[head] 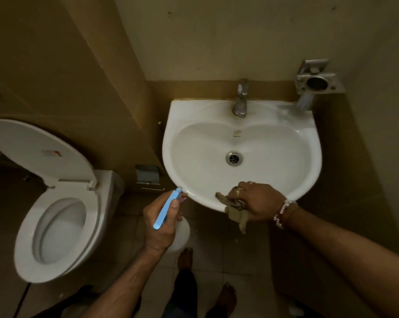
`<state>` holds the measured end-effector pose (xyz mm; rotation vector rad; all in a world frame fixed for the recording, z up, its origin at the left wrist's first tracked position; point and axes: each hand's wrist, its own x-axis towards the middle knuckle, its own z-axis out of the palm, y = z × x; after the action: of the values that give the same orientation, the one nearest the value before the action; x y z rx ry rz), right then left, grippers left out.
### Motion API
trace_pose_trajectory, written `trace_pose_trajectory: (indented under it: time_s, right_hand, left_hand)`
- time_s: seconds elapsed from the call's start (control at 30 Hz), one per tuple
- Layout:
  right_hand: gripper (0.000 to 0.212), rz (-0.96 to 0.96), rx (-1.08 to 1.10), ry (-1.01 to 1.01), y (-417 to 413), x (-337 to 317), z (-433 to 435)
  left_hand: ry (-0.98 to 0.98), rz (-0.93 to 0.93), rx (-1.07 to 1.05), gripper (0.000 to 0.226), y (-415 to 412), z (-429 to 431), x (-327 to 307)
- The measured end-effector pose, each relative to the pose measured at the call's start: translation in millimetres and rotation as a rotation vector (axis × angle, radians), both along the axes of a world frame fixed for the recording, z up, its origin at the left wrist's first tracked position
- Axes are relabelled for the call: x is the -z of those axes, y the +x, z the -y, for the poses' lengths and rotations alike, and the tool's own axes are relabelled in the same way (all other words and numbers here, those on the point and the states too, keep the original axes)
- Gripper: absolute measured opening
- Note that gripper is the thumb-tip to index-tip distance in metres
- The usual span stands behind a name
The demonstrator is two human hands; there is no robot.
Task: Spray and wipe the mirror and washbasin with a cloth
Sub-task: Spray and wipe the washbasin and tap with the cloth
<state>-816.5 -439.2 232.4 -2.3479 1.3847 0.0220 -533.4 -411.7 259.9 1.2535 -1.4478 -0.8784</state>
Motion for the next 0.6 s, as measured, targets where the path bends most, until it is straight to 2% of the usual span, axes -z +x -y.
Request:
trace_pose_trajectory:
  time_s: [0.1,0.2,0.3,0.43,0.6]
  right_hand:
    - [0.051,-0.072,-0.068,-0.085,-54.9,2.0,-4.2]
    - [0.058,-0.127,-0.051,-0.092,-94.4,-4.7,-0.8]
    - [0.072,-0.184,0.078,-0.176,-121.6,-6.5,0.4]
    - [0.066,-0.287,0.302,-0.29,-143.7,0.2,4.6]
    - [0.051,-0.383,0.56,-0.248,-158.0,10.6,21.4]
  left_hand:
    - [-0.015,-0.032,0.063,0.049,-24.1,-2.1,-4.6]
    - [-0.039,-0.071,0.14,0.044,-45.5,-3.1,-18.2]
    - [-0.068,-0.096,0.195,0.046,-64.1,2.2,-36.1]
    - [-0.126,-0.081,0.271,0.053,-84.6,20.3,-54.3]
    - [-0.158,-0.066,0.362,0.054,-111.0,51.1,-66.6]
